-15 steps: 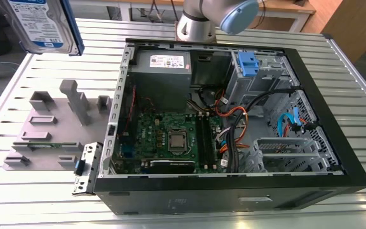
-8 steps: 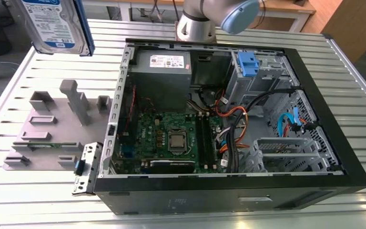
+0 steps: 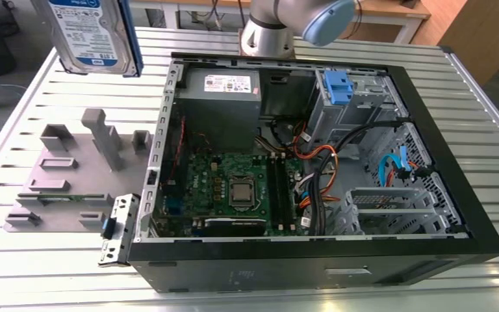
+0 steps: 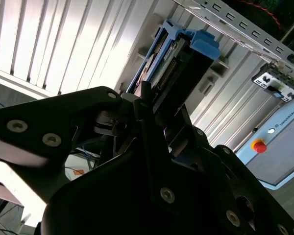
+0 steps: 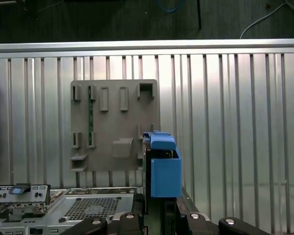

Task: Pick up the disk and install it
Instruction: 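Pick up the disk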

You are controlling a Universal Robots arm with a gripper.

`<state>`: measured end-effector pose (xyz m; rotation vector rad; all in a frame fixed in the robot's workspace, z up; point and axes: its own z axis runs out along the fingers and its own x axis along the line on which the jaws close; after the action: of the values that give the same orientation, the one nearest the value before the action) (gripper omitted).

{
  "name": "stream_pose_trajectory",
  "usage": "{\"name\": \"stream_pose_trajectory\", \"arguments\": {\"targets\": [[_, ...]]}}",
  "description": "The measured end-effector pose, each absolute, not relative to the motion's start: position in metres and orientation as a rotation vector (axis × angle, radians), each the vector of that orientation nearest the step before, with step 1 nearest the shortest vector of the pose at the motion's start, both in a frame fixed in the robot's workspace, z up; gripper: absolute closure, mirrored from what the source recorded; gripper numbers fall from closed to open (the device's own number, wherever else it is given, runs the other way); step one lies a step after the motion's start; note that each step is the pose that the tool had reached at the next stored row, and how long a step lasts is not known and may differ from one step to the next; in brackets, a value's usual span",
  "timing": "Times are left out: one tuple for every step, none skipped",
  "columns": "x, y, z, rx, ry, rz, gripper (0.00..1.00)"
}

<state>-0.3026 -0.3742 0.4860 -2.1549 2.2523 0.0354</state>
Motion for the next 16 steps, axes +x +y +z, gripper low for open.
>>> {"name": "stream_pose_trajectory", "arguments": {"targets": [[-0.3, -0.374, 0.486, -2.155, 2.252, 0.035, 0.65], [-0.297, -0.374, 0.486, -2.155, 2.252, 0.035, 0.65], [-0.295, -0.374, 0.486, -2.155, 2.252, 0.035, 0.65], [-0.292, -0.374, 0.486, -2.155, 2.252, 0.035, 0.65], [-0.289, -0.374, 0.486, -2.155, 2.252, 0.035, 0.65], [-0.287, -0.374, 0.486, -2.155, 2.252, 0.035, 0.65], [-0.284, -0.374, 0.486, -2.155, 2.252, 0.035, 0.65], [-0.281, -0.374, 0.486, -2.155, 2.252, 0.035, 0.65], [-0.278, -0.374, 0.486, -2.155, 2.252, 0.035, 0.65], [-0.275, -0.374, 0.486, -2.155, 2.252, 0.035, 0.65], [-0.272, -0.374, 0.486, -2.155, 2.252, 0.035, 0.65], [-0.269, -0.374, 0.486, -2.155, 2.252, 0.035, 0.65], [-0.266, -0.374, 0.486, -2.155, 2.252, 0.035, 0.65], [-0.263, -0.374, 0.486, -2.155, 2.252, 0.035, 0.65], [-0.26, -0.374, 0.486, -2.155, 2.252, 0.035, 0.65], [-0.258, -0.374, 0.486, -2.155, 2.252, 0.035, 0.65]]}}
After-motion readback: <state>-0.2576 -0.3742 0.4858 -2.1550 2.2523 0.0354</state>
